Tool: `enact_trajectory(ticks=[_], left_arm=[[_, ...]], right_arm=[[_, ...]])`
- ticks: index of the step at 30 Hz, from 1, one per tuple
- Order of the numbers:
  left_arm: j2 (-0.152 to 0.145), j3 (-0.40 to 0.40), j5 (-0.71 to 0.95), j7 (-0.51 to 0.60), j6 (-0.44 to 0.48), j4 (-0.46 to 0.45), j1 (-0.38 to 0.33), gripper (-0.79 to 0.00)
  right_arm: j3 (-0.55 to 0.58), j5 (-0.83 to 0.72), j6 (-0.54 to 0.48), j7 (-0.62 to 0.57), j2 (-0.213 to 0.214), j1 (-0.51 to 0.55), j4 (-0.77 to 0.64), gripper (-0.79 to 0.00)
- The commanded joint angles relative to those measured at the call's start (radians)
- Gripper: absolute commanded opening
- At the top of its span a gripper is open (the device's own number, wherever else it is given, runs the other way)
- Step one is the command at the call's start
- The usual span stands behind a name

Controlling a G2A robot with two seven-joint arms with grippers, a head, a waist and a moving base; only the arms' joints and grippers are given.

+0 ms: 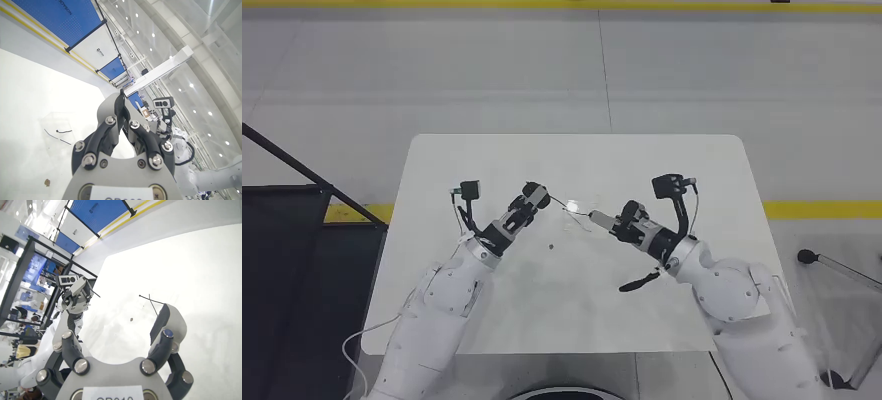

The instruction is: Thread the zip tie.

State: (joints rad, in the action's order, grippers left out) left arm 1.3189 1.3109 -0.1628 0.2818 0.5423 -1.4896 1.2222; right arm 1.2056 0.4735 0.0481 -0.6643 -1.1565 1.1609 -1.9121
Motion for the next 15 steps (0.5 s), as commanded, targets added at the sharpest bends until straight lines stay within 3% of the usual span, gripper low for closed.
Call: enact_trajectory(ticks=[1, 9, 15], left_arm=[[-0.003, 0.017, 0.01, 0.012, -0.036, -0.004, -0.004, -0.785], [-0.027, 0.13, 0.104, 0.114, -0.091, -0.035, 0.023, -0.785], [-0.036, 0.162, 0.133, 0.156, -0.132, -0.023, 0.021, -0.785]], right_arm=[[-0.052, 0.085, 0.064, -0.046, -0.004, -0.05, -0.016, 0.0], [-0.356, 0.402, 0.224, -0.371, -0.053, -0.358, 0.097, 0.0], [-0.527, 0.381, 0.257, -0.426, -0.13, -0.539, 0.296, 0.0]])
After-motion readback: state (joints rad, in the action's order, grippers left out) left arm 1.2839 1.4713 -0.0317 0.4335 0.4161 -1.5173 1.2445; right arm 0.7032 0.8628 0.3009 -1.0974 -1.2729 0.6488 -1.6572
